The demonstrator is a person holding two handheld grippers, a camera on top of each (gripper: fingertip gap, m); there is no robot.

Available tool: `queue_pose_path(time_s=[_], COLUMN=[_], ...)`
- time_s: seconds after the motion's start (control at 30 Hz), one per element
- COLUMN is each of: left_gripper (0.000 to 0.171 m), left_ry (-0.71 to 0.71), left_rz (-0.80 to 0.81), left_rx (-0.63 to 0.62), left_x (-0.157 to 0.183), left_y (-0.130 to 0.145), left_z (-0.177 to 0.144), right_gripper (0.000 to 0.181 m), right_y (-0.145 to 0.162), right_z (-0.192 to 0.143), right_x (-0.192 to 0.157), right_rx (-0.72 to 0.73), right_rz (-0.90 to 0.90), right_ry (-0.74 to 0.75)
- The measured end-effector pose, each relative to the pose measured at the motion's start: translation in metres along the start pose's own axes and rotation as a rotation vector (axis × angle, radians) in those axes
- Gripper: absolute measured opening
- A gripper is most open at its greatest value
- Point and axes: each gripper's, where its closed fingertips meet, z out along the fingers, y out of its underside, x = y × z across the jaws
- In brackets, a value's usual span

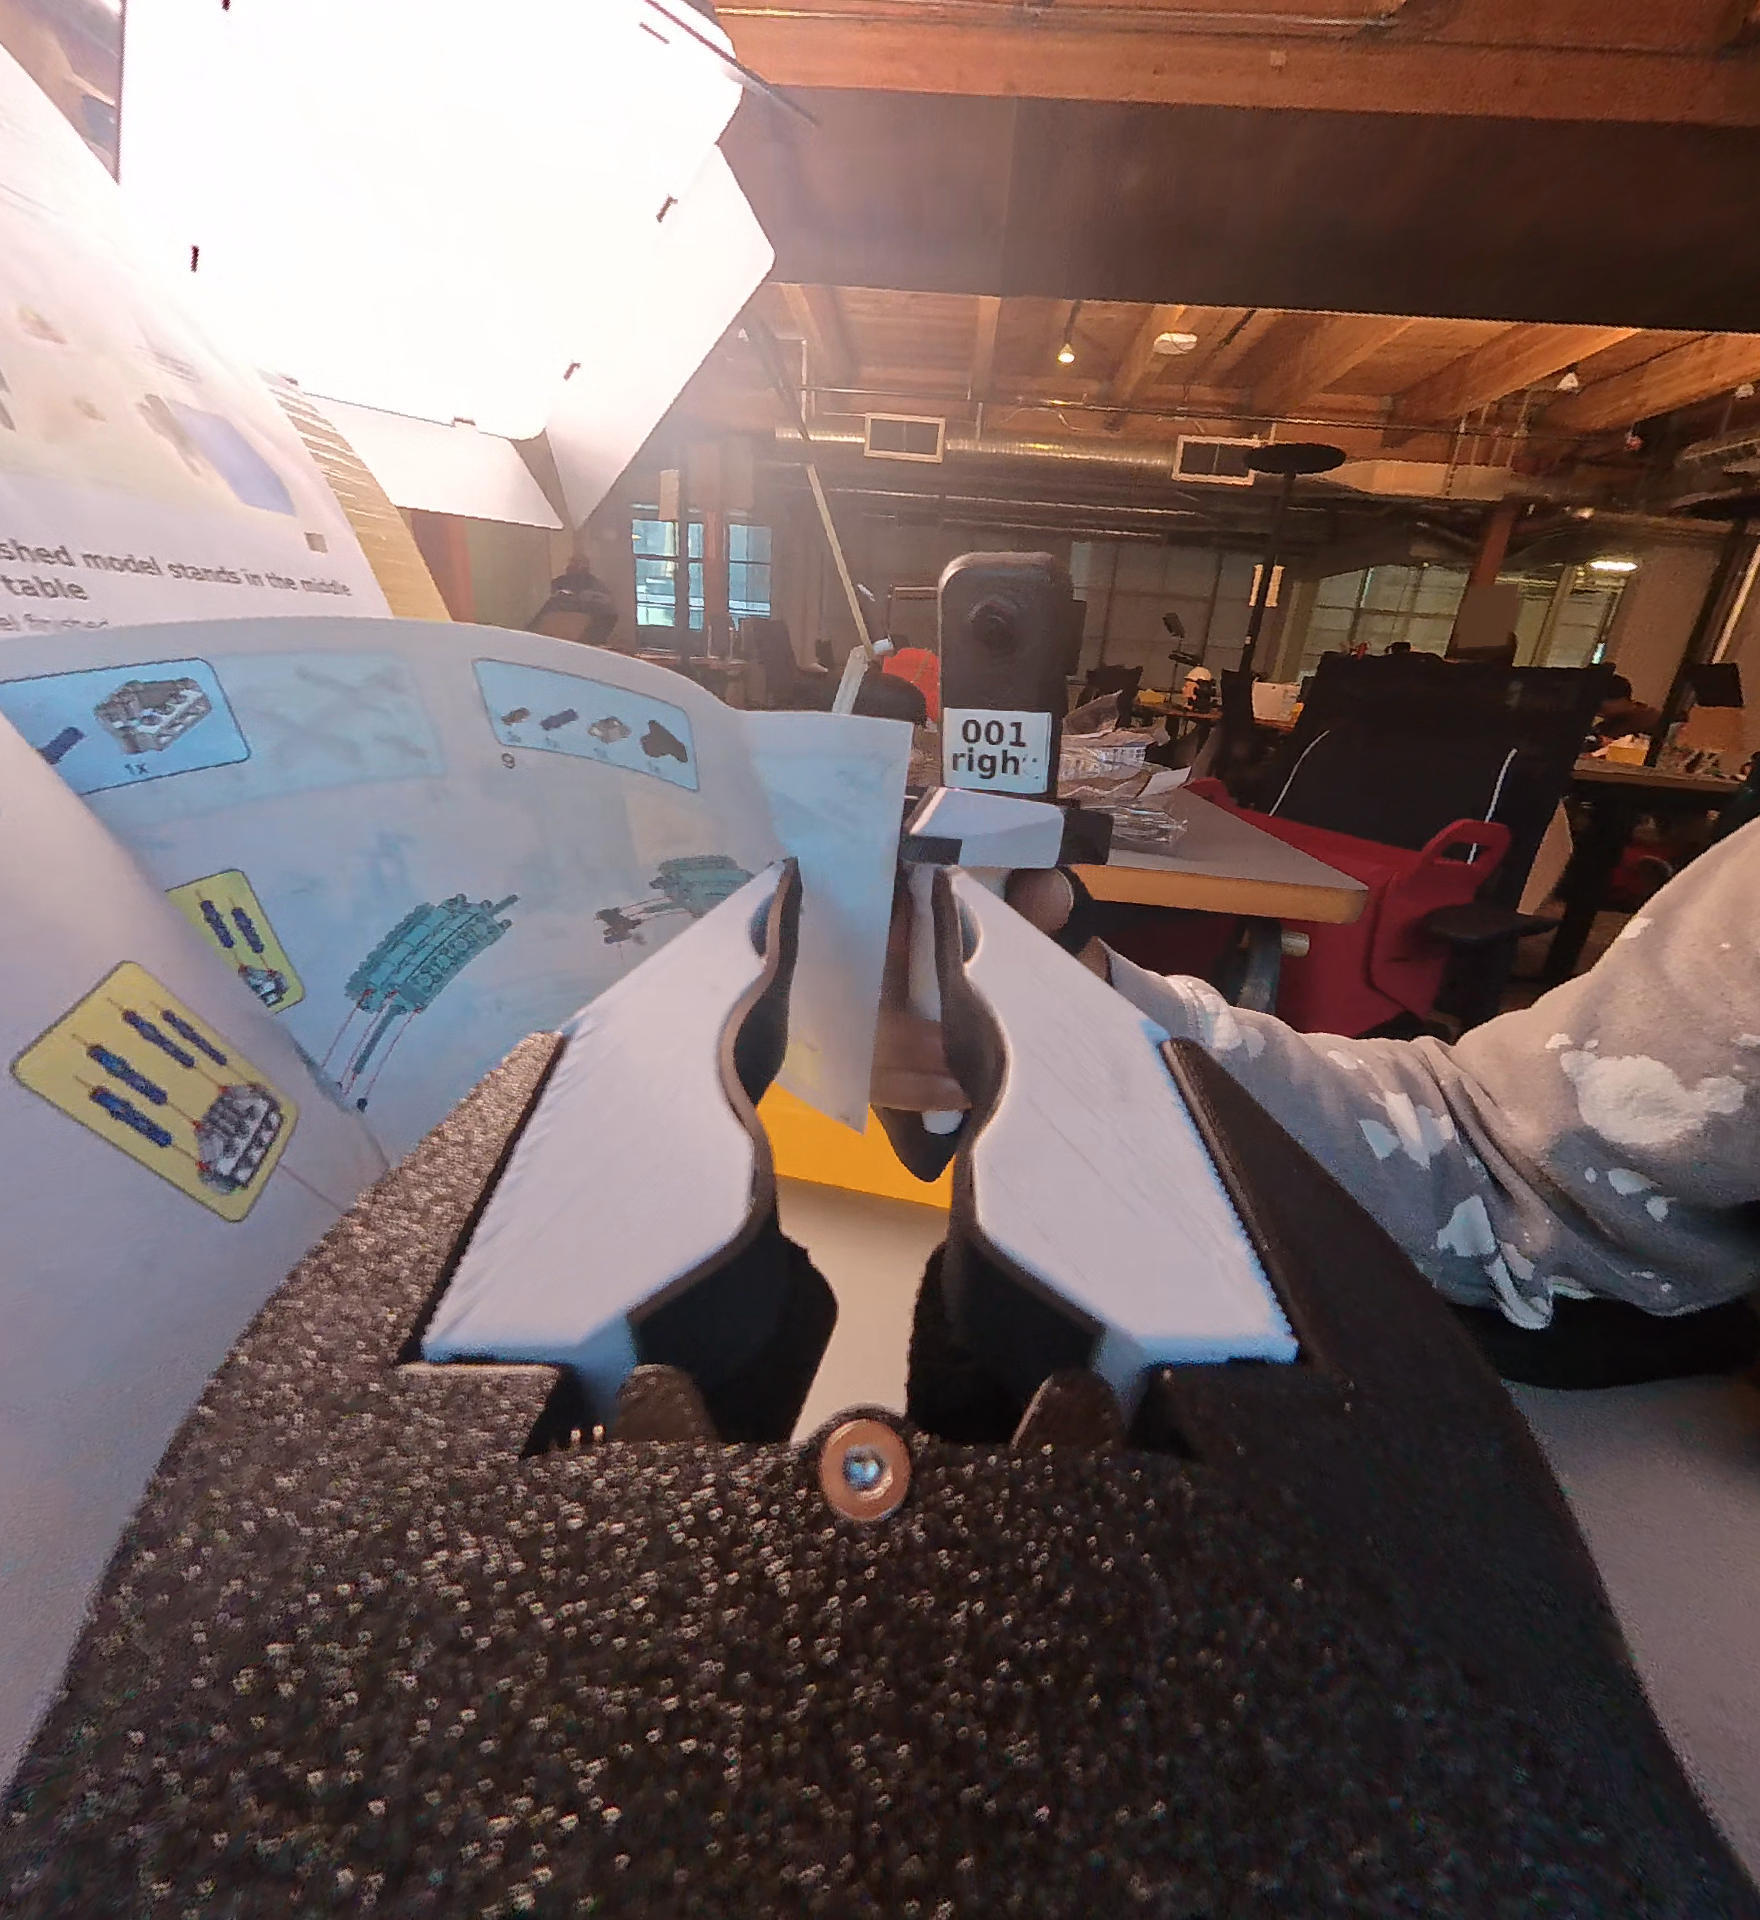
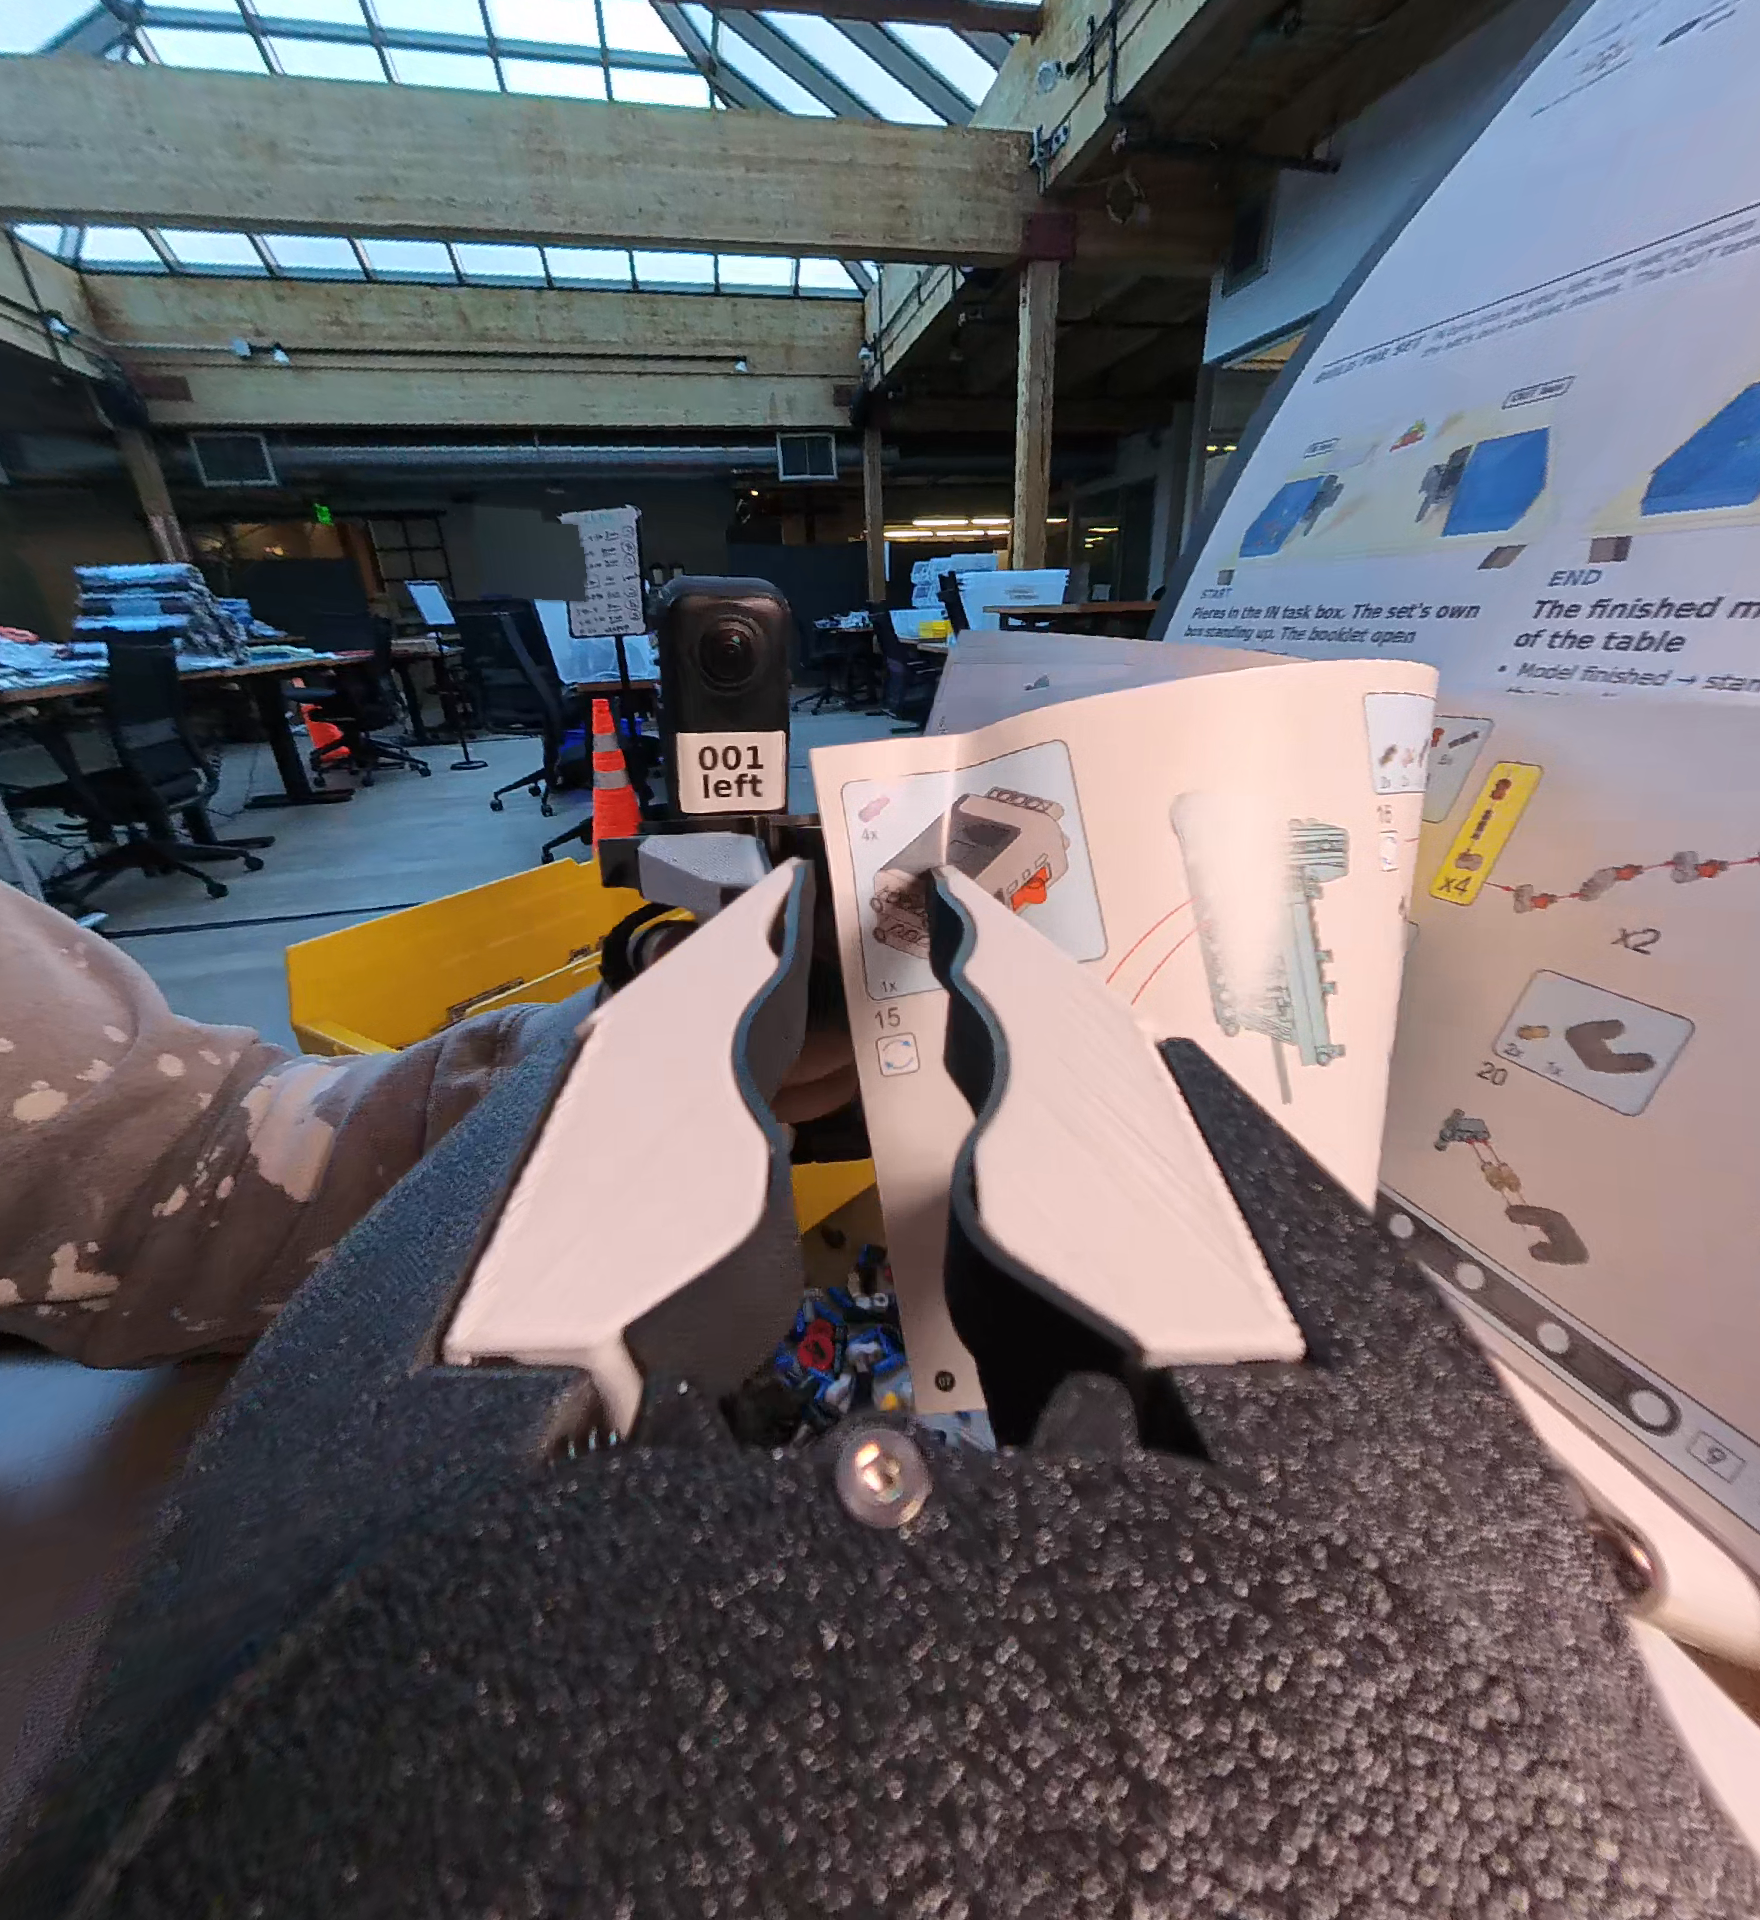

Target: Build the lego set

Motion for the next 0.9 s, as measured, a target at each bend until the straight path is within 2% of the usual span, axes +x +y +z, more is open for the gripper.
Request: queue_pose_path(time_s=[0.07,0.17,0.23,0.3,0.37,0.4,0.47,0.57,0.67,0.7,0.8,0.83,0.9], left_gripper=[0.023,0.023,0.024,0.024,0.024,0.024,0.023,0.021,0.021,0.021,0.021,0.021,0.021], left_ry=[-0.021,-0.114,-0.278,-0.444,-0.583,-0.622,-0.663,-0.699,-0.708,-0.706,-0.702,-0.701,-0.702], left_rz=[-0.003,-0.003,-0.006,0.017,0.049,0.055,0.058,0.092,0.109,0.106,0.094,0.093,0.093], left_rx=[0.002,-0.014,-0.060,-0.127,-0.198,-0.219,-0.231,-0.251,-0.258,-0.255,-0.247,-0.249,-0.254], left_x=[-0.004,-0.020,-0.047,-0.074,-0.096,-0.102,-0.108,-0.112,-0.112,-0.112,-0.112,-0.112,-0.111], left_y=[0.000,0.000,0.005,0.013,0.022,0.025,0.026,0.027,0.027,0.027,0.027,0.028,0.029], left_z=[-0.001,-0.006,-0.015,-0.030,-0.045,-0.050,-0.055,-0.059,-0.059,-0.059,-0.059,-0.059,-0.060], right_gripper=[0.012,0.000,0.000,0.000,0.000,0.000,0.000,0.009,0.034,0.048,0.095,0.105,0.102], right_y=[0.001,0.002,0.000,-0.003,-0.003,0.004,0.004,-0.002,-0.016,-0.018,-0.017,-0.017,-0.010], right_z=[-0.002,-0.015,-0.040,-0.089,-0.130,-0.143,-0.146,-0.142,-0.111,-0.099,-0.076,-0.071,-0.060], right_x=[0.008,0.039,0.081,0.129,0.155,0.165,0.167,0.162,0.143,0.139,0.152,0.162,0.177], right_rx=[-0.010,-0.038,-0.072,-0.133,-0.222,-0.293,-0.274,-0.258,-0.188,-0.187,-0.285,-0.313,-0.349], right_rz=[-0.016,-0.108,-0.195,-0.313,-0.425,-0.419,-0.358,-0.388,-0.449,-0.476,-0.594,-0.601,-0.559], right_ry=[0.048,0.235,0.498,0.865,1.108,1.168,1.158,1.146,1.029,1.002,1.019,1.028,0.993])
